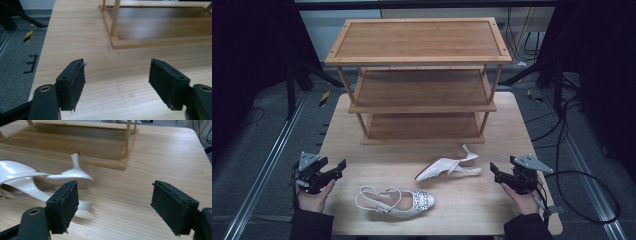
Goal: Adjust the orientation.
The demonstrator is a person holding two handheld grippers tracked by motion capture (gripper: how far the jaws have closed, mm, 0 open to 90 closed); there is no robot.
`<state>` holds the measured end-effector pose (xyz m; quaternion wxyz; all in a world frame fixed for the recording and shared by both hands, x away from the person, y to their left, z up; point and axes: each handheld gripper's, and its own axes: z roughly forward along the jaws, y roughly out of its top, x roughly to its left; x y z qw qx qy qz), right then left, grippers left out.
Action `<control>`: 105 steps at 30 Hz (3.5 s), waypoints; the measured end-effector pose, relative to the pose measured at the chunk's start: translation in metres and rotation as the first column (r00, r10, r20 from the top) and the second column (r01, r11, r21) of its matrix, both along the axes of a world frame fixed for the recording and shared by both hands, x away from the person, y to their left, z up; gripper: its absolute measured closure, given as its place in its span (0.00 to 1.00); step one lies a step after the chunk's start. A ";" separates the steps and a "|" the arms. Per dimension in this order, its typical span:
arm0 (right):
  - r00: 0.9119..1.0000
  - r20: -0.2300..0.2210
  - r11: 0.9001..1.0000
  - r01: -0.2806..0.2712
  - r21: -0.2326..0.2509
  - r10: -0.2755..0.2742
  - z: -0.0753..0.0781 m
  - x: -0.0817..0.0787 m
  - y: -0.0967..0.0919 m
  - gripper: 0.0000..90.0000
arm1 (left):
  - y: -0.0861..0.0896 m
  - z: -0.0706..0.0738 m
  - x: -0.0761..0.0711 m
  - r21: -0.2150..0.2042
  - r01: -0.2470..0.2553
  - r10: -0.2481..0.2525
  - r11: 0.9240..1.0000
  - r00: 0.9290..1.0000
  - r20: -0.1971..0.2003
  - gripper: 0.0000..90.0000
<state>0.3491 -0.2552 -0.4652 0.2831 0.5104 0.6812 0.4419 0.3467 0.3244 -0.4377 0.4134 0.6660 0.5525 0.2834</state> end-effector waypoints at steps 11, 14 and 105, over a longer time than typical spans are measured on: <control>0.991 -0.006 0.990 -0.132 -0.040 0.132 -0.003 0.000 0.026 0.29 | -0.039 0.022 -0.012 -0.001 0.124 -0.124 0.992 0.991 0.043 0.44; 0.988 -0.007 0.987 -0.157 -0.040 0.157 -0.002 0.000 0.031 0.30 | -0.056 0.030 -0.012 0.008 0.155 -0.156 0.988 0.986 0.051 0.44; 0.981 0.061 0.981 -0.180 -0.070 0.185 0.018 0.071 0.075 0.82 | -0.203 0.005 0.043 0.198 0.389 -0.357 0.900 0.916 -0.182 0.73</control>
